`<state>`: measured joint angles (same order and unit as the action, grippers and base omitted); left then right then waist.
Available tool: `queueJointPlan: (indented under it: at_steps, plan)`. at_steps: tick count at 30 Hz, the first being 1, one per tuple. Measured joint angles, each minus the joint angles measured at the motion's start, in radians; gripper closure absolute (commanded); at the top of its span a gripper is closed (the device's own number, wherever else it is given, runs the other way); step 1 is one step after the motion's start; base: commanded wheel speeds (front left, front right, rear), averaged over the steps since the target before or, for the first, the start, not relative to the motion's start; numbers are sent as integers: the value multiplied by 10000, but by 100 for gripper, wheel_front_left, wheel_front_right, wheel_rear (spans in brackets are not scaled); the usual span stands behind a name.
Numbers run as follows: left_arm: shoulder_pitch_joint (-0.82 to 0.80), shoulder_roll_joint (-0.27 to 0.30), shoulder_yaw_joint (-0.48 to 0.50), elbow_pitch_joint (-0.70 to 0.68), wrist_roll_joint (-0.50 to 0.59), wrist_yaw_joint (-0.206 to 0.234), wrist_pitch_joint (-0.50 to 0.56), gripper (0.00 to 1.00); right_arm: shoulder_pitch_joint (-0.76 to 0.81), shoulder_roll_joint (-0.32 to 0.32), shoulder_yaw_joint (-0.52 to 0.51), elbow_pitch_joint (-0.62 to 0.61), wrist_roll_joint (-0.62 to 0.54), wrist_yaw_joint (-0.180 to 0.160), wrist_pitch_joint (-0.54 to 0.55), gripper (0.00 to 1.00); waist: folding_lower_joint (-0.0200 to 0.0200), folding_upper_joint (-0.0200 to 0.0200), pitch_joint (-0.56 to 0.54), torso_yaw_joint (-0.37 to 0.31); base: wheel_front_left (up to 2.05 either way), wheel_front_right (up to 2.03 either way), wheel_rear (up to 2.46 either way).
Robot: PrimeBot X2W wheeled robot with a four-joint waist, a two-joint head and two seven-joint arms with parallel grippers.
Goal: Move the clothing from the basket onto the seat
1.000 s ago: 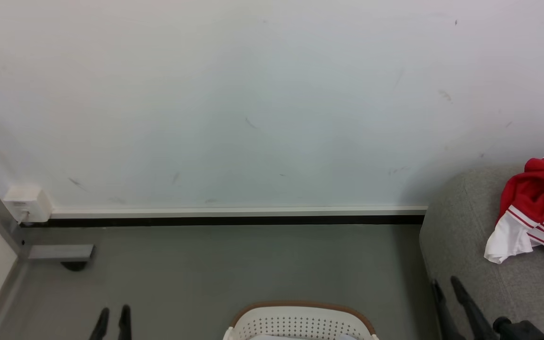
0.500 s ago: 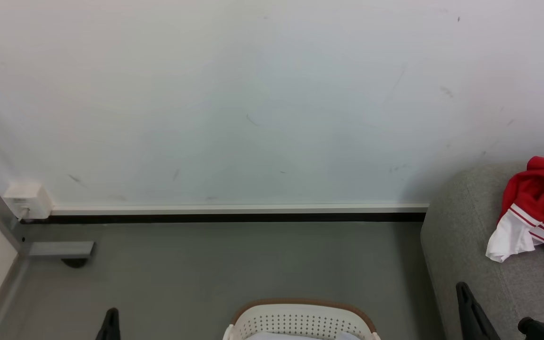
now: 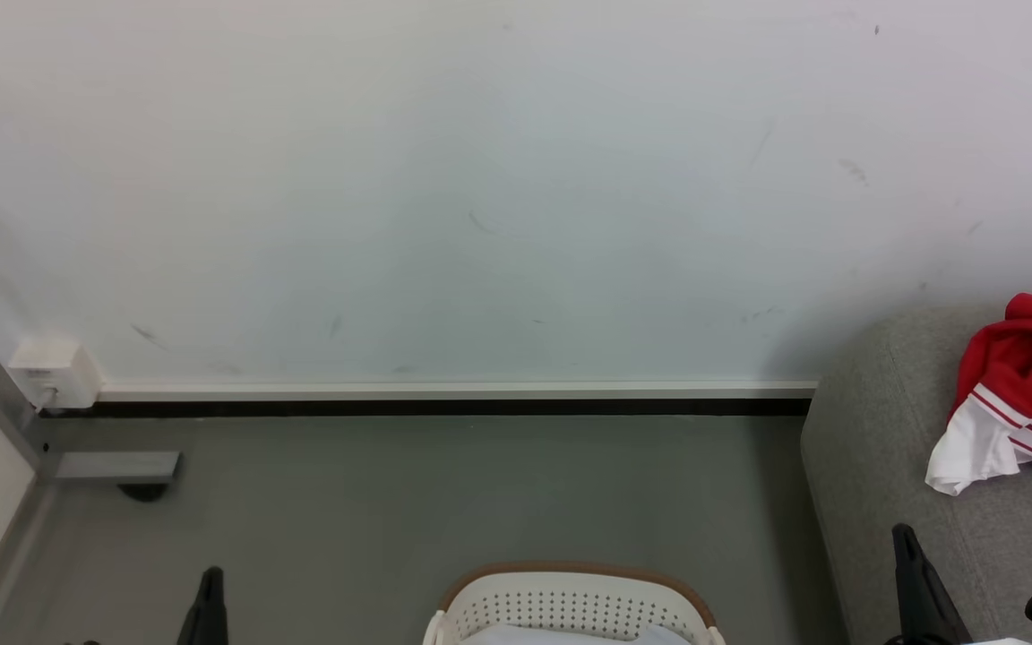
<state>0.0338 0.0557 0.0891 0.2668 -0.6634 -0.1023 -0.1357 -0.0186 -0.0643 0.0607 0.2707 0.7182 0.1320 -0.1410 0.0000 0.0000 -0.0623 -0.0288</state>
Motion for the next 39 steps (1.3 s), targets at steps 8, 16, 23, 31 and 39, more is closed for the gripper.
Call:
queueJointPlan:
  at_steps: [8, 16, 23, 31, 39]
  plan:
    - [-154, -10, 17, -27, -1170, -29, 299, 100, -53, 2, -186, -19, 1076, 0, 288, 100, 0, 0, 53, 23, 0, 0, 0]
    - [-329, -21, 40, -52, -2219, -42, 575, 100, -194, 8, -368, -58, 2084, 0, 569, 100, 0, 0, 107, 47, 0, 0, 0]
    - [-449, -25, 63, -61, -3041, -73, 769, 100, -222, 13, -512, -79, 2884, 0, 792, 100, 0, 0, 154, 68, 0, 0, 0]
    - [-572, -33, 82, -90, -3912, -113, 1035, 100, -349, 19, -671, -102, 3716, 0, 1009, 100, 0, 0, 207, 91, 0, 0, 0]
    - [-706, -38, 105, -105, -4786, -127, 1260, 100, -413, 25, -817, -115, 4516, 0, 1233, 100, 0, 0, 260, 114, 0, 0, 0]
